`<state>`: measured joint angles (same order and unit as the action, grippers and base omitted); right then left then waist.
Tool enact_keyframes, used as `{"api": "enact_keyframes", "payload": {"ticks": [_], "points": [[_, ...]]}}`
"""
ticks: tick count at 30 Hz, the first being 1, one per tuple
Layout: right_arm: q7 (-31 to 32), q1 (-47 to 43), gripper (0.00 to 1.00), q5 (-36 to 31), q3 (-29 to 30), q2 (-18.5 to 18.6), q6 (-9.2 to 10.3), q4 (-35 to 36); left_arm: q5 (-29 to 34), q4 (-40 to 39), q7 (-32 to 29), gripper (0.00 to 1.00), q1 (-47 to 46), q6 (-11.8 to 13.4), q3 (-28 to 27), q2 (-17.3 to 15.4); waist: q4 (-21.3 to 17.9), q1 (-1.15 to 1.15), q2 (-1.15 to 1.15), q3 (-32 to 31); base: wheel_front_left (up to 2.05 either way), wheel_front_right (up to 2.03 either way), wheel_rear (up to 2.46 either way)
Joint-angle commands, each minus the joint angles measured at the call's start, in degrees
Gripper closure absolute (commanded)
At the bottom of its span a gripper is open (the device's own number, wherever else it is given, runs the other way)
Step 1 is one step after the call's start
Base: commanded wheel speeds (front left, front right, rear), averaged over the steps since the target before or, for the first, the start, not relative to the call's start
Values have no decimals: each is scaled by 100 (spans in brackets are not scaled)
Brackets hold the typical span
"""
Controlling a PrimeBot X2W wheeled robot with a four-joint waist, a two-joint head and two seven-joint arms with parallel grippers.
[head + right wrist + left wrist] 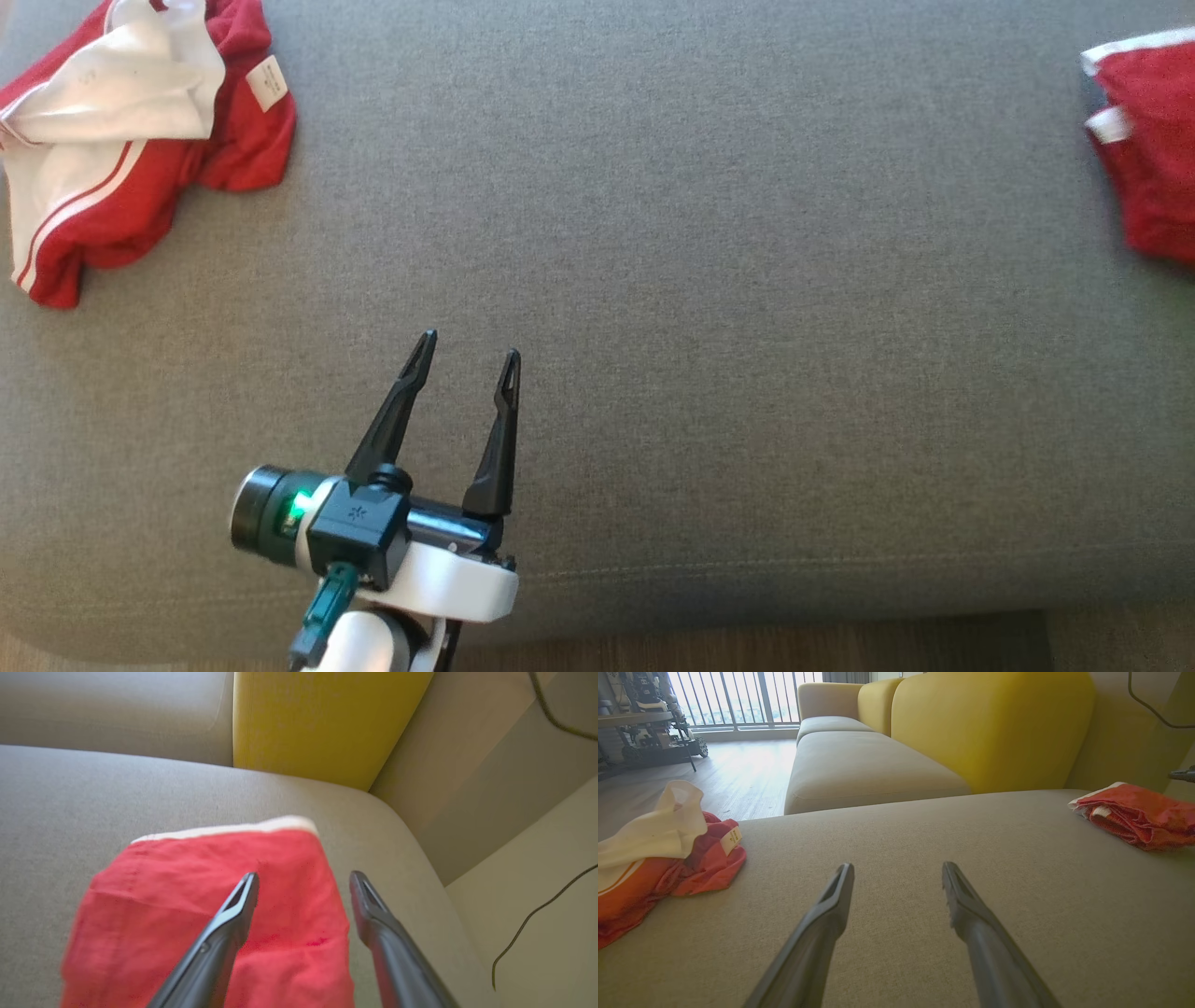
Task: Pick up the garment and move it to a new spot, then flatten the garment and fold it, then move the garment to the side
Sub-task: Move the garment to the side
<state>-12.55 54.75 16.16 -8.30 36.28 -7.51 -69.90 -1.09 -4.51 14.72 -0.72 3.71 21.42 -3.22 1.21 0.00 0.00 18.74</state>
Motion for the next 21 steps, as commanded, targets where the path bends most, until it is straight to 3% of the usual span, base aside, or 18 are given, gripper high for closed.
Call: {"api": "enact_keyframes", "payload": {"ticks": [1, 5, 13, 17, 21], "points": [[-137, 110, 0, -148, 30, 154, 2, 187, 8, -189, 28, 0, -97, 12, -182, -24, -4, 0, 0, -45, 0, 0, 0], [-238, -11, 0, -663, 465, -417, 2, 1046, -24, -174, 28, 0, 3, 61, -246, -22, -40, 0, 0, -236, 0, 0, 0], [-243, -2143, 0, -1310, 974, -2466, 2, 3459, -242, -103, 28, 0, 216, 168, -415, 2, 98, 0, 0, -883, 0, 0, 0], [-244, -3110, 0, -1424, 1195, -3029, 2, 4561, -356, -109, 28, 0, 341, 240, -573, 12, 216, 0, 0, -1208, 0, 0, 0], [-244, -4024, 0, -1291, 1346, -3274, 2, 5578, -489, -10, 28, 0, 555, 249, -662, 20, 285, 0, 0, -1539, 0, 0, 0]]}}
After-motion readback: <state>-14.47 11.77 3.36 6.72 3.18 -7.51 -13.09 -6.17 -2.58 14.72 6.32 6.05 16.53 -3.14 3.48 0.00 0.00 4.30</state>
